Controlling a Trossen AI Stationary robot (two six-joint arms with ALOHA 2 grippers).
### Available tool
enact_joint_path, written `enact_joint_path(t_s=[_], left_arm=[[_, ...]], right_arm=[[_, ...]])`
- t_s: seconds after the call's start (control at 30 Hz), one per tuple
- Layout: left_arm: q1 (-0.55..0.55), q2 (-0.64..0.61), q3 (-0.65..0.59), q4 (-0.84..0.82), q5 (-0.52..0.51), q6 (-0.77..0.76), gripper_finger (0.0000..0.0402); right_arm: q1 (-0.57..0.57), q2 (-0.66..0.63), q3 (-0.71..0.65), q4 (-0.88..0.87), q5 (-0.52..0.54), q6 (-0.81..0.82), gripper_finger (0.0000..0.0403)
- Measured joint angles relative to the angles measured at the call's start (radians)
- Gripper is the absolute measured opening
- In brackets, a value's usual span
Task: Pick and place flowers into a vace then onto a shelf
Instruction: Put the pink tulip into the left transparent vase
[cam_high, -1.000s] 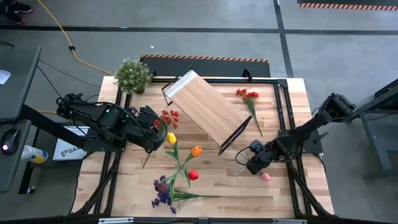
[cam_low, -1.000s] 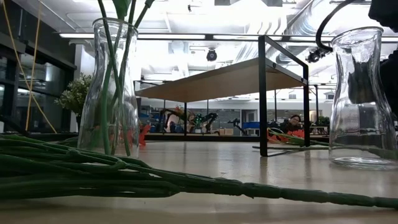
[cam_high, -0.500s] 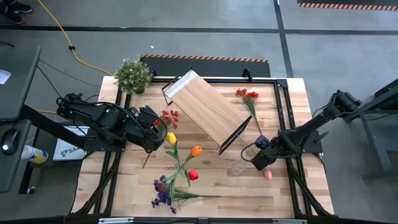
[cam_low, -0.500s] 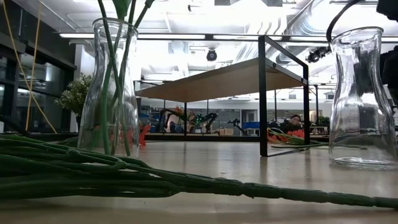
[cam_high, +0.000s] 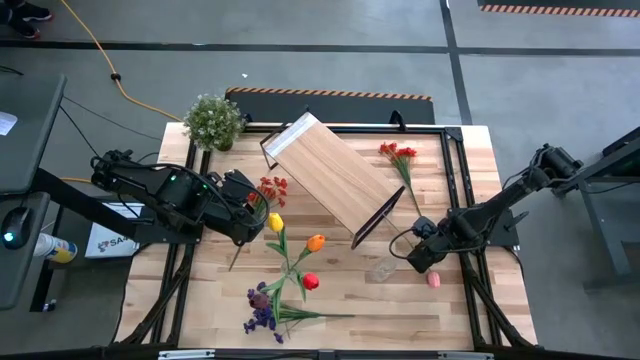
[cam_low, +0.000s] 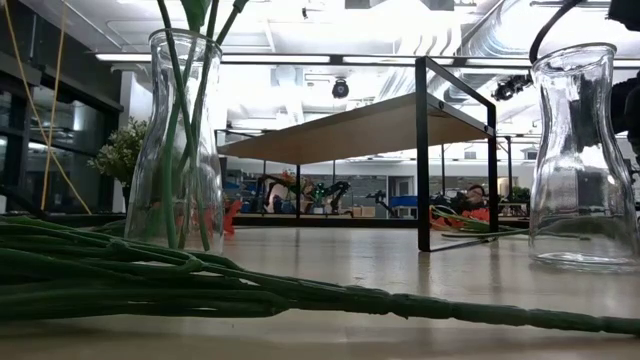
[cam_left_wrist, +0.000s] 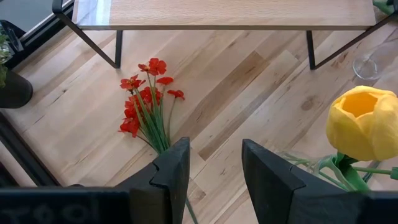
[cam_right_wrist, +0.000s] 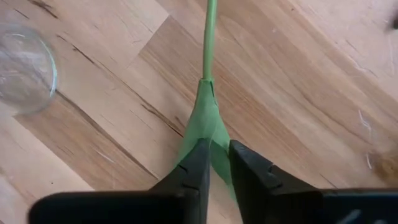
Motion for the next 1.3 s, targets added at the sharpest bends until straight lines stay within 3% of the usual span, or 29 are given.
enact_joint_path(t_s=[0.47,0.9,1.3], left_arm=[[0.0,0.0,0.0,0.0,0.0,0.0,0.0179],[0.0,0.0,0.0,0.0,0.0,-0.001,0.0179],[0.0,0.0,0.0,0.002,0.0,-0.002,0.0179]], right_arm=[[0.0,0.0,0.001,0.025,0.031,0.0,0.0147],[0.0,0.004,0.001,0.027,0.119,0.0,0.0156],[0.0,0.108,0.001,0.045,0.136,0.0,0.0156]])
